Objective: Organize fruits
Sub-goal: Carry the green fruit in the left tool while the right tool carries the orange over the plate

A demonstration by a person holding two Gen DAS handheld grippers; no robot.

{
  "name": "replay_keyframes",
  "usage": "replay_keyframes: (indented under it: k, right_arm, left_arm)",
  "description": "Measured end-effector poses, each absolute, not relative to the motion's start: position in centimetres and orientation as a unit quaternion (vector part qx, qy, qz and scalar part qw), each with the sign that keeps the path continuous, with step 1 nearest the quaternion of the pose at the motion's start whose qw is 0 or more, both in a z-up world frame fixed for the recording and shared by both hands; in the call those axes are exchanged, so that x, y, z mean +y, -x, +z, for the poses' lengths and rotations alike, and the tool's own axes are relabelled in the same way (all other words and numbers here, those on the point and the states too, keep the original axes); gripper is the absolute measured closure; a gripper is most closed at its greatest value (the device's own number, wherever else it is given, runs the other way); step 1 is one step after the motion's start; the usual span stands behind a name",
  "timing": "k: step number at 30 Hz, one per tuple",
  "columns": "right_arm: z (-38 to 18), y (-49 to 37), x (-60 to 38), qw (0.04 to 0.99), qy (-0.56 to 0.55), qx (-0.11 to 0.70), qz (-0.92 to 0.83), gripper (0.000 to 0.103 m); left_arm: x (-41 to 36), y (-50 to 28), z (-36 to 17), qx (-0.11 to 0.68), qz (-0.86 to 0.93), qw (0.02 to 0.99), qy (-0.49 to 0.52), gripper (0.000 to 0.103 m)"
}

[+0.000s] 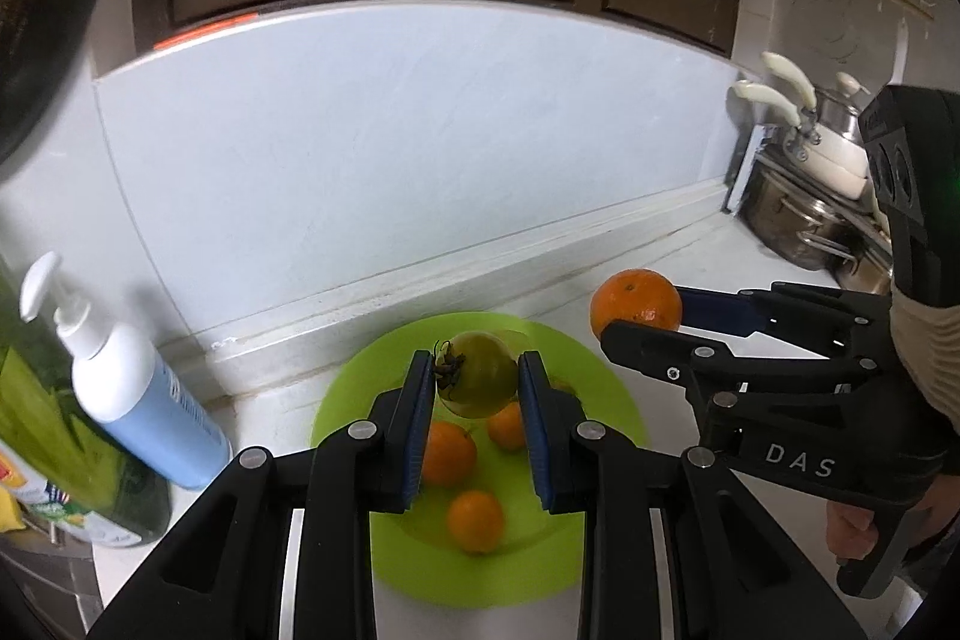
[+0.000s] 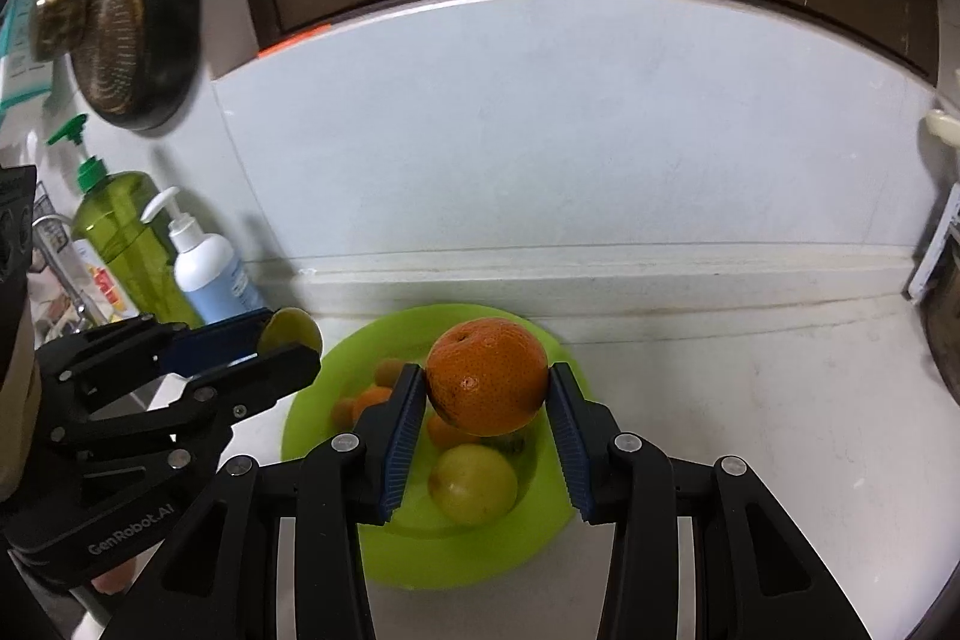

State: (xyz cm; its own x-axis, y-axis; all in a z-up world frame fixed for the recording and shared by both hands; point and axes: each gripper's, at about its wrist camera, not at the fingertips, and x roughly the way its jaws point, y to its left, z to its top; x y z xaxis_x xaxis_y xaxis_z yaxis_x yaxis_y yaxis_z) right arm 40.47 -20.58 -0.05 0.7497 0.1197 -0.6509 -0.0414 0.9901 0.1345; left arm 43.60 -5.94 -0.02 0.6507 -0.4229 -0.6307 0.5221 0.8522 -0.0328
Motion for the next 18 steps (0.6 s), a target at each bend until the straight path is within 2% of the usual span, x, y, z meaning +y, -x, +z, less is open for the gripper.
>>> replay_keyframes:
  k: [18]
  right_arm:
    - [-4.1,-46.0,-20.2,0.914,-0.050,0.399,0.044,0.061]
  left_arm:
    - [-7.5,-50.5,-5.2,0.382,-0.266,0.881,-0.087,0.074]
